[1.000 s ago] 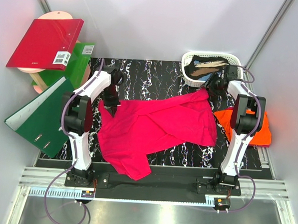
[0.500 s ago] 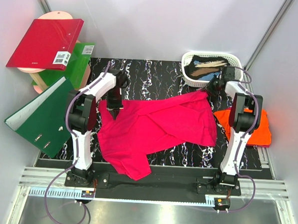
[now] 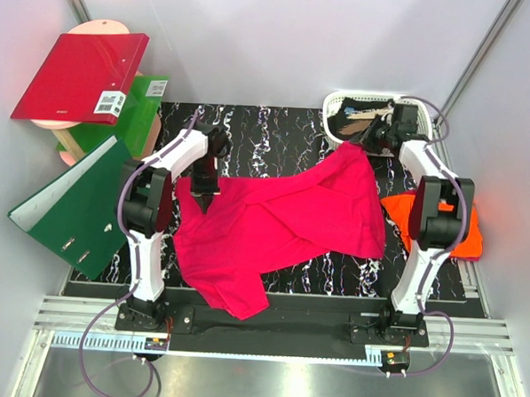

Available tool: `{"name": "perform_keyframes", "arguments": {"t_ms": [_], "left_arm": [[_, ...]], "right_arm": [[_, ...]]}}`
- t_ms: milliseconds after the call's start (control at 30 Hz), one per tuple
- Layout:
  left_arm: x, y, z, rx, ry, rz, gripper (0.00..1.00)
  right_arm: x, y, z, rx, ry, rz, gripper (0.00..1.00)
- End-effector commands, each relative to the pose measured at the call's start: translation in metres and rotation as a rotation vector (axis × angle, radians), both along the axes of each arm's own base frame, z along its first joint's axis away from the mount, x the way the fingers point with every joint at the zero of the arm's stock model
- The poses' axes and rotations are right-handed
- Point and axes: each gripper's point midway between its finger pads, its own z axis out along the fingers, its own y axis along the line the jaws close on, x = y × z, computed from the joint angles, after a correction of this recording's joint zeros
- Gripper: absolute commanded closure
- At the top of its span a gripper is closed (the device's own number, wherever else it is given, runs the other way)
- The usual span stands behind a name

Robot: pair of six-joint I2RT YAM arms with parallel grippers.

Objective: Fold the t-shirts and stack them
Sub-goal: Fold the flattened tshirt in 1/3 of the way

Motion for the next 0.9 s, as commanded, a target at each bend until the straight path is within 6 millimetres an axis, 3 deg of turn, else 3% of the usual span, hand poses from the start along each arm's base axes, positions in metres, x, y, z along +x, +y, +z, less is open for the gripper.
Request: {"name": "perform_keyframes", "arguments": {"t_ms": [0,267,400,533,600,633,700,733,767,867], "left_arm": [[-0.014,0.003,0.020,0.015,0.049,-0.022,1.00],[-0.010,0.001,0.017,0.005,0.047,-0.022,1.00],[-0.007,-0.001,0.017,0.000,0.039,-0.025,1.00],[-0.006,-0.002,0.017,-0.004,0.035,-0.023,1.00],[-0.005,-0.002,0.017,-0.004,0.032,-0.021,1.00],[-0.005,-0.002,0.018,-0.005,0.031,-0.020,1.00],[-0.004,-0.003,0.019,-0.008,0.023,-0.016,1.00],[-0.005,-0.003,0.019,-0.006,0.023,-0.017,1.00],[-0.005,-0.003,0.020,-0.006,0.021,-0.015,1.00],[-0.005,-0.003,0.020,-0.005,0.017,-0.009,1.00]], "right_arm": [[-0.015,0.003,0.068,-0.008,-0.156,0.037,0.98],[-0.080,-0.014,0.035,-0.106,0.048,-0.011,0.98],[-0.109,-0.017,-0.002,-0.118,0.221,-0.004,0.92],[-0.153,-0.019,-0.060,-0.137,0.555,0.019,0.87],[-0.171,-0.022,-0.074,-0.145,0.670,0.032,0.85],[-0.170,-0.024,-0.082,-0.158,0.703,0.028,0.73],[-0.179,-0.029,-0.087,-0.181,0.770,0.024,0.63],[-0.174,-0.031,-0.089,-0.196,0.773,0.016,0.47],[-0.174,-0.037,-0.089,-0.224,0.778,0.001,0.41],[-0.159,-0.046,-0.068,-0.272,0.699,-0.037,0.20]]}}
